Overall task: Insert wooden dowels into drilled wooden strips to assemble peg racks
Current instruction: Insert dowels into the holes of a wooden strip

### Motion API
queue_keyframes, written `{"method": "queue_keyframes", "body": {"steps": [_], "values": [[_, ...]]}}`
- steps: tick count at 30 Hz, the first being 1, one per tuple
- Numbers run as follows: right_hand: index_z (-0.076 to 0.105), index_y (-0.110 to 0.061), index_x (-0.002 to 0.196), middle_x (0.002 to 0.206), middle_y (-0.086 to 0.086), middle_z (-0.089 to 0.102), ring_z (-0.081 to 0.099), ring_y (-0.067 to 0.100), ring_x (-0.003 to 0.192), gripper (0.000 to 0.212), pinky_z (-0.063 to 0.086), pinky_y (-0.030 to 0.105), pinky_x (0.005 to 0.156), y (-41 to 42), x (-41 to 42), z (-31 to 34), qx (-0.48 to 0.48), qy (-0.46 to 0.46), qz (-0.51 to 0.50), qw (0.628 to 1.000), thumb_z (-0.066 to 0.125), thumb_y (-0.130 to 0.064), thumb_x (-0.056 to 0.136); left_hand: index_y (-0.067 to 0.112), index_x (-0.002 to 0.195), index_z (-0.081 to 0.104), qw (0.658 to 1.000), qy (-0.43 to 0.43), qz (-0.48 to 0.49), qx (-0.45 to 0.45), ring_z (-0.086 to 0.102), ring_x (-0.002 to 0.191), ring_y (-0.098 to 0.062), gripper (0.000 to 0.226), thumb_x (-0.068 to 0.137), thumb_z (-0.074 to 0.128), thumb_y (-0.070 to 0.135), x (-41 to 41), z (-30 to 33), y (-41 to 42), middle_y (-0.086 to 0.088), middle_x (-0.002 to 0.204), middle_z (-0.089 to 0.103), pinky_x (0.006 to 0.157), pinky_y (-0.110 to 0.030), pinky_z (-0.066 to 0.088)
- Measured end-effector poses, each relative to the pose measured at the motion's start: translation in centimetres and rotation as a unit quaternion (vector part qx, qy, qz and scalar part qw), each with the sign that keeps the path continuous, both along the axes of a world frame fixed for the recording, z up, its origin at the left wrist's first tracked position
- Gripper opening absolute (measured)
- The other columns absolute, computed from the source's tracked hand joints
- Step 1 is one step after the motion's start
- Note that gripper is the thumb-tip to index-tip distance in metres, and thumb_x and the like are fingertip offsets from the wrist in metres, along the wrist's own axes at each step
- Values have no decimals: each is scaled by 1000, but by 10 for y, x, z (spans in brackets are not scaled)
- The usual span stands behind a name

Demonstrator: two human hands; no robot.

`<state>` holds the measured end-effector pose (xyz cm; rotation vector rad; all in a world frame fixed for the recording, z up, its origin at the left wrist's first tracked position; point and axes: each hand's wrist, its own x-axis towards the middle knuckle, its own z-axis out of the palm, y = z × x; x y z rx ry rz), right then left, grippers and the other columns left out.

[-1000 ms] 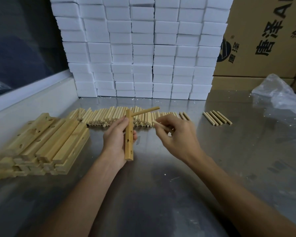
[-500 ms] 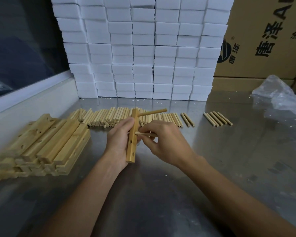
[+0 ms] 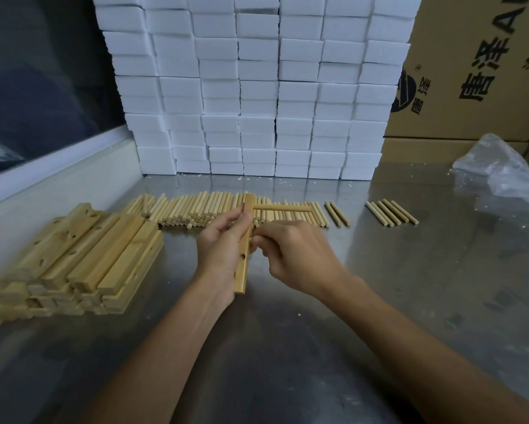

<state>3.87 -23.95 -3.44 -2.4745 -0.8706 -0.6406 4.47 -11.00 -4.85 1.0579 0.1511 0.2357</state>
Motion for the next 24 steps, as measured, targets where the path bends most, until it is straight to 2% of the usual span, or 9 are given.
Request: {"method": "queue_keyframes", "body": {"steps": [6,10,12,15,17,20,24], "values": [[71,-15,97,85,-3,68,61,18,75,12,52,40,68,-2,4,3,-1,16,44,999,64,-14,87,22,100,75,1000,11,-7,-1,66,68,-15,14,86,75,17,1,1,3,0,76,74,67,-32,55],[71,-14,93,84,-3,70,62,19,73,9,52,39,66,-3,5,5,-9,0,52,999,66,-10,87,26,93,76,1000,9,-4,9,65,72,-16,10,85,75,18,1,0,3,-1,78,73,68,-34,54],[71,-16,94,82,-2,71,63,23,73,8,51,41,63,-3,4,5,-25,-7,37,999,64,-18,90,28,89,76,1000,0,13,25,67,73,-13,10,86,75,18,2,-2,1,0,82,73,64,-30,57],[72,-24,97,80,-3,69,62,26,74,19,47,36,59,-2,2,5,-56,-2,-1,998,54,-30,97,29,88,74,998,-18,32,57,64,63,-4,13,89,73,16,1,-4,-2,9,71,69,54,-20,53],[70,-29,98,82,-4,68,62,26,77,25,47,36,61,0,0,4,-84,12,-25,996,46,-34,99,27,89,73,998,-14,30,60,62,60,-7,13,89,71,15,1,-5,-3,6,72,68,52,-19,52],[69,-28,96,83,-6,66,62,24,76,26,50,37,62,1,-1,4,-104,-2,-29,994,43,-32,98,25,90,73,999,2,15,41,61,60,-10,9,88,72,16,0,-1,-2,-4,83,68,53,-22,54],[64,-20,100,84,-3,67,63,27,71,18,51,40,60,1,-3,7,-98,-31,-13,995,47,-25,95,23,92,74,1000,7,-6,20,65,72,-18,7,87,74,18,-3,4,0,-7,87,72,65,-30,59]]}}
